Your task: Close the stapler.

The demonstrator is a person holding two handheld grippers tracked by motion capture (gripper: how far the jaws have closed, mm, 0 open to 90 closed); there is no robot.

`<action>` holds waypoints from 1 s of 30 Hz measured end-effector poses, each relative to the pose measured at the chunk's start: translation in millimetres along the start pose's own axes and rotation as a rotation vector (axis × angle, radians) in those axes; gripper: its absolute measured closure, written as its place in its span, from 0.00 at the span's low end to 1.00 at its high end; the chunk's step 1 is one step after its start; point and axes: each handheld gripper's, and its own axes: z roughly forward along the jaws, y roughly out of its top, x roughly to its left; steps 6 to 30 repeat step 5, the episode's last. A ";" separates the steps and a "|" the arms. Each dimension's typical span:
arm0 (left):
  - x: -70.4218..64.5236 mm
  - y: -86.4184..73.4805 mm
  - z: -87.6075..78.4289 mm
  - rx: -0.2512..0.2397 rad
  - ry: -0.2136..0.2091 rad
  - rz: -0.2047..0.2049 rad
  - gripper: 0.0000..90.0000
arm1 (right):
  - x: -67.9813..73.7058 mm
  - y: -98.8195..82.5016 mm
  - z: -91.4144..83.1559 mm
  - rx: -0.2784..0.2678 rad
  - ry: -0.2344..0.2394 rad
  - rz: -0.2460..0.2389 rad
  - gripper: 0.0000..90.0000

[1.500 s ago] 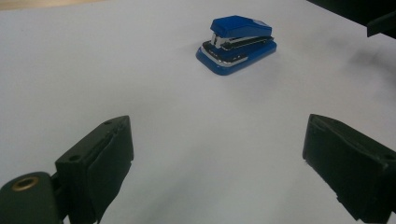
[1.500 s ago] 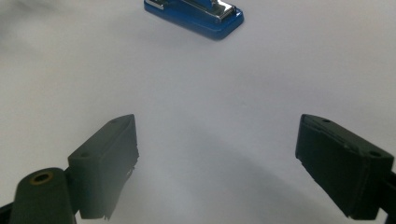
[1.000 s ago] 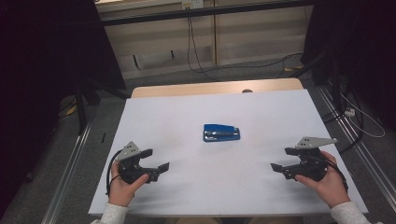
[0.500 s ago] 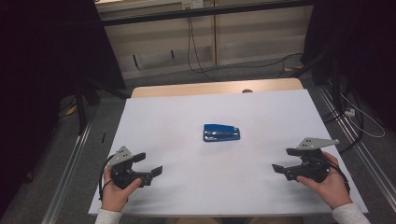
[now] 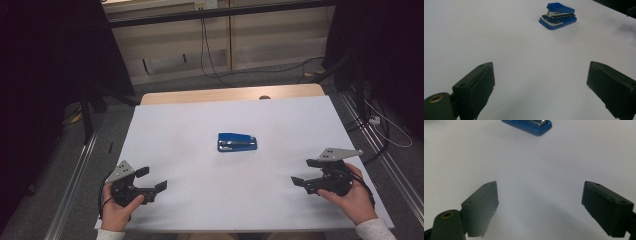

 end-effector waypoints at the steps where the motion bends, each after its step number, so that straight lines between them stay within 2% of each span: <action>1: -0.3 0.4 0.3 -0.001 0.003 0.002 0.09 | 0.2 0.0 0.1 0.002 0.001 0.001 0.15; 30: -1.1 1.7 2.3 0.003 -0.003 0.012 0.09 | 0.7 0.1 0.3 0.002 0.003 0.000 0.15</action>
